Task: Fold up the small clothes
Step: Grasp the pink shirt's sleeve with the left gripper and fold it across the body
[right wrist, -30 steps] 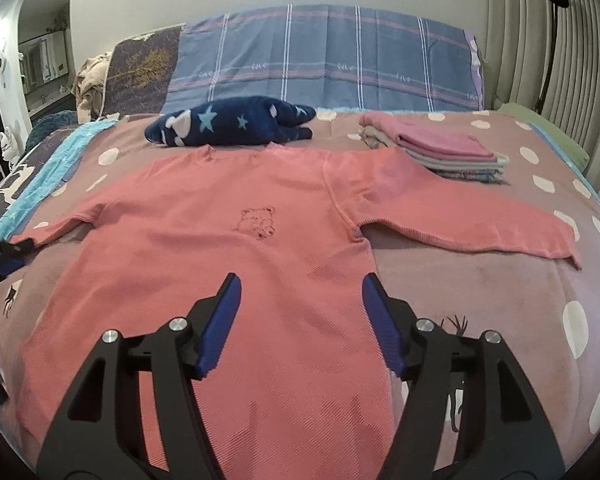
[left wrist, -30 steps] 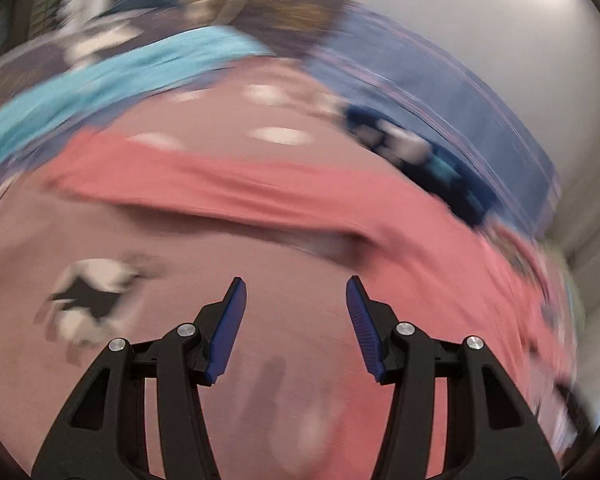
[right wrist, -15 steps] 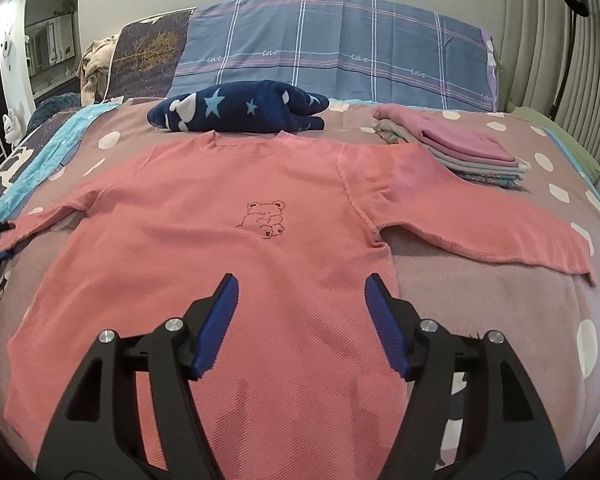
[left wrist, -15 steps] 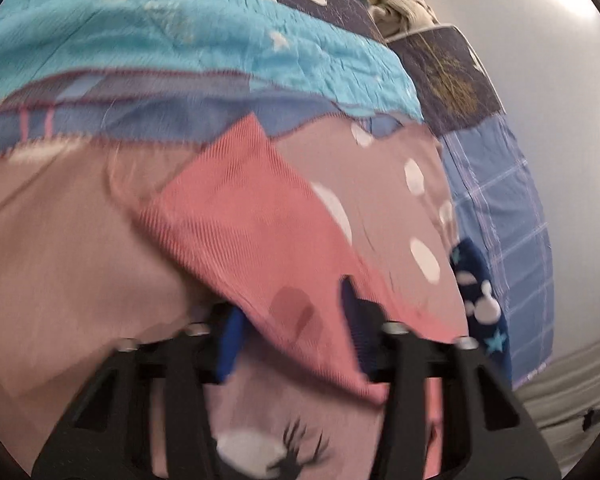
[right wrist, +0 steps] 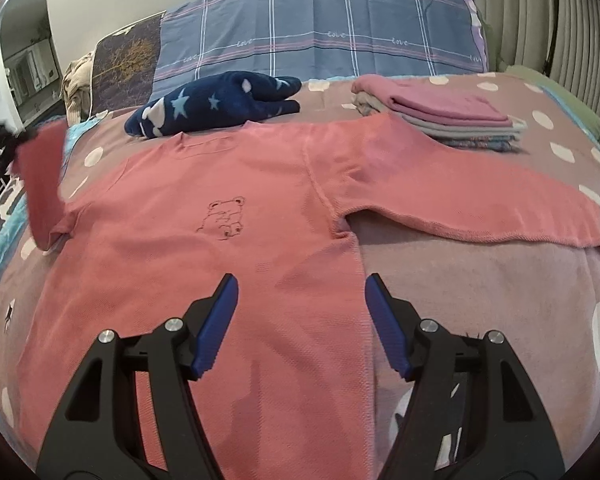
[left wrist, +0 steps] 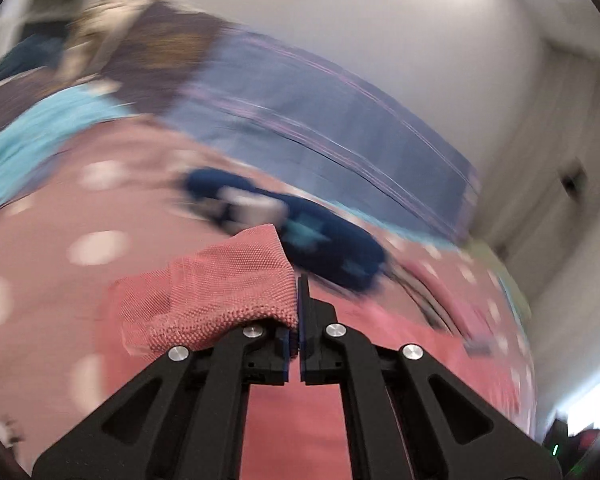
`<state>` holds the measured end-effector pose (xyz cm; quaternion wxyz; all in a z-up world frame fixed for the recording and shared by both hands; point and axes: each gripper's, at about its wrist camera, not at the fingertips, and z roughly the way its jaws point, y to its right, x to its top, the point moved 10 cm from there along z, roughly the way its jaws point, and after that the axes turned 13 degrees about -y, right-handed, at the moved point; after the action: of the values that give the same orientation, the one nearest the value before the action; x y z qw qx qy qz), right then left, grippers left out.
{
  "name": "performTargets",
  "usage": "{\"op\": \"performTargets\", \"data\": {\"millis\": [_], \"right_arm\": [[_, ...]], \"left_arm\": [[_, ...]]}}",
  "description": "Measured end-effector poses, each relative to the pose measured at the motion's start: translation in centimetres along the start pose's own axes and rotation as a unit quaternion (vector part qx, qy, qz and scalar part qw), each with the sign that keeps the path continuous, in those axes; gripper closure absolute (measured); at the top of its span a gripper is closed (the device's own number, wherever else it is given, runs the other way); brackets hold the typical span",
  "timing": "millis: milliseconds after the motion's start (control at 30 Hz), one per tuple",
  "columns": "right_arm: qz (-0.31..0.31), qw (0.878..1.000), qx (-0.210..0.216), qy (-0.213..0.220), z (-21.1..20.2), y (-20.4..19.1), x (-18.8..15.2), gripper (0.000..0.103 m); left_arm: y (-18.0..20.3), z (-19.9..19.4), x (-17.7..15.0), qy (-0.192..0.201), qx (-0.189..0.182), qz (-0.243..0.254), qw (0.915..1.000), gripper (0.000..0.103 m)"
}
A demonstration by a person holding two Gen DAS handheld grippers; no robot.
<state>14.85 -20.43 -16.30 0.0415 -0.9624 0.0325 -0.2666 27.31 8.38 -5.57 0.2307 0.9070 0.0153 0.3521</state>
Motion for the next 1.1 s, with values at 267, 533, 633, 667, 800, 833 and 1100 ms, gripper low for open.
{"op": "performTargets", "data": {"millis": [267, 533, 633, 667, 800, 833, 1100], "right_arm": [[0.019, 0.998, 0.061, -0.025, 0.7, 1.6, 0.8, 0.036], [-0.007, 0.977, 0.194, -0.083, 3.0, -2.0, 2.6, 0.060], [-0.036, 0.978, 0.189, -0.086, 3.7, -4.5, 3.9, 0.060], [-0.058, 0.978, 0.182, -0.081, 3.8, -5.9, 4.5, 0.056], [-0.170, 0.974, 0.135, -0.067, 4.5, -11.3, 5.3, 0.040], [-0.200, 0.971, 0.113, -0.060, 4.7, -12.6, 5.3, 0.038], [-0.294, 0.955, -0.043, 0.012, 8.0, -17.9, 6.1, 0.067]], "left_arm": [[9.1, 9.6, -10.9, -0.114, 0.024, 0.140, 0.9833, 0.063], [1.5, 4.0, -12.1, -0.082, 0.104, 0.135, 0.9820, 0.042], [-2.7, 2.0, -12.5, -0.082, 0.149, 0.108, 0.9795, 0.040], [-4.2, 1.8, -12.8, -0.086, 0.162, 0.099, 0.9780, 0.040], [-8.6, 1.2, -13.0, -0.092, 0.239, 0.087, 0.9628, 0.040], [-9.1, 1.3, -12.9, -0.095, 0.239, 0.083, 0.9628, 0.040], [-12.3, 4.5, -10.6, -0.116, 0.257, 0.020, 0.9592, 0.036]]}}
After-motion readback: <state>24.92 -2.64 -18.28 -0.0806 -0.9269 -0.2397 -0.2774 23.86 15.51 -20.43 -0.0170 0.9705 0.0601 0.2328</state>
